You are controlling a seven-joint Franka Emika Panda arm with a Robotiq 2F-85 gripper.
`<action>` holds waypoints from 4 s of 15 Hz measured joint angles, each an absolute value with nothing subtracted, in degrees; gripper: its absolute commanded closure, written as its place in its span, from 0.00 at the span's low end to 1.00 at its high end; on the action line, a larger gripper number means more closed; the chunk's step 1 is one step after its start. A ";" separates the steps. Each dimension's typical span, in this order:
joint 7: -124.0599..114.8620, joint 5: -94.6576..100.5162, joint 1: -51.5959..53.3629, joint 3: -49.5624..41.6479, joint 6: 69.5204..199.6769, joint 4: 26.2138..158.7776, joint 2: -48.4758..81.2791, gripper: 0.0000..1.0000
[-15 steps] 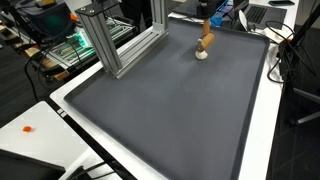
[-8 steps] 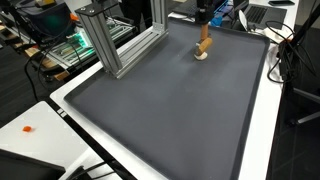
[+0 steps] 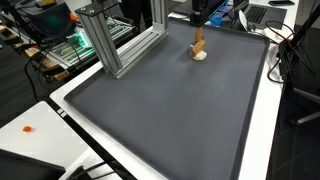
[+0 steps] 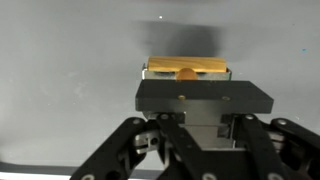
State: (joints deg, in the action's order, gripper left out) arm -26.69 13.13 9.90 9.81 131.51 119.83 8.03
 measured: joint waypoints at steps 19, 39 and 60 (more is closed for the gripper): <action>-35.55 16.37 11.00 7.56 138.82 120.65 9.24 0.78; -44.07 13.82 12.54 6.11 137.57 119.53 10.28 0.78; -34.05 11.52 12.72 7.45 130.54 119.14 9.94 0.78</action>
